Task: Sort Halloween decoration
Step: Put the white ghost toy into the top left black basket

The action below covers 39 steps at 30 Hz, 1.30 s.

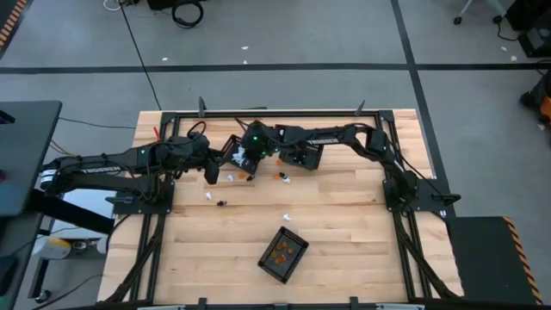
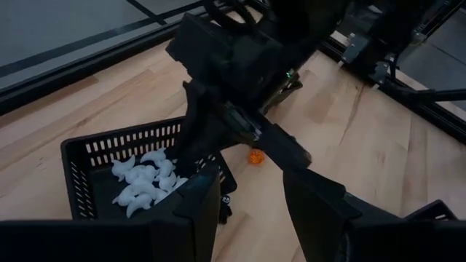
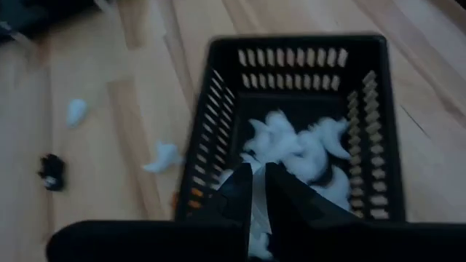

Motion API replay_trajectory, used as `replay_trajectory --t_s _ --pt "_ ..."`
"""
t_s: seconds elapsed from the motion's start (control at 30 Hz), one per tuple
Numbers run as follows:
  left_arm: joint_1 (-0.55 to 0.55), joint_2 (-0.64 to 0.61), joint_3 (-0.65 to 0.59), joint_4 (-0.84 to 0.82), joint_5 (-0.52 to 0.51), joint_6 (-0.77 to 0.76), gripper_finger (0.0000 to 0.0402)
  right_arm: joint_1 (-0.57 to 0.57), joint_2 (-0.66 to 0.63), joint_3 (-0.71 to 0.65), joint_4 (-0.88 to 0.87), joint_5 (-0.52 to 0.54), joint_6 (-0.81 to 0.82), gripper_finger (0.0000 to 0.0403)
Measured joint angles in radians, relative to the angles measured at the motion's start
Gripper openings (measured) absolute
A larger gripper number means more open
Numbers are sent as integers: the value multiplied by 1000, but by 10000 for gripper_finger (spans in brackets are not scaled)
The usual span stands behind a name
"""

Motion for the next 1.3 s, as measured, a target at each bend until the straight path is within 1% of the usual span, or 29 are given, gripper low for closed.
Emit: replay_trajectory --t_s 0.1,0.2,0.27,0.4,0.53,0.6,0.67,0.77,0.83,0.9,0.97,1.13,1.2,1.3 --pt "0 0 0 0 0 0 160 -13 0 0 -16 -7 -16 44" --pt "0 0 0 0 0 -8 160 -24 0 0 -21 -46 -22 45" --pt "0 0 0 1 0 -13 160 -29 0 0 -20 -68 -23 54" --pt "0 0 0 1 0 -16 160 -39 0 0 -20 -102 -23 96" --pt "0 0 0 -8 0 -38 160 -50 -4 0 -26 -111 -29 143" --pt "0 0 0 -39 19 -61 160 -58 -27 -1 -41 -122 -31 158" --pt "-1 0 0 -79 50 -82 160 -63 -69 -1 -63 -124 -33 165" --pt "-9 0 0 -138 100 -87 160 -57 -147 0 -147 -102 -80 164" --pt "-15 0 0 -169 105 -86 160 -32 -197 -12 -203 -75 -148 160" --pt "-17 0 0 -184 104 -80 160 1 -256 -67 -219 -62 -204 153" --pt "-18 0 0 -182 104 -70 160 30 -312 -162 -193 -62 -219 147" --pt "-17 0 0 -169 76 -65 160 81 -424 -429 -88 -41 -155 131" --pt "-17 0 0 -160 70 -65 160 99 -464 -501 -66 -25 -135 130" --pt "-17 0 0 -136 56 -66 160 117 -482 -576 -82 0 -131 132"
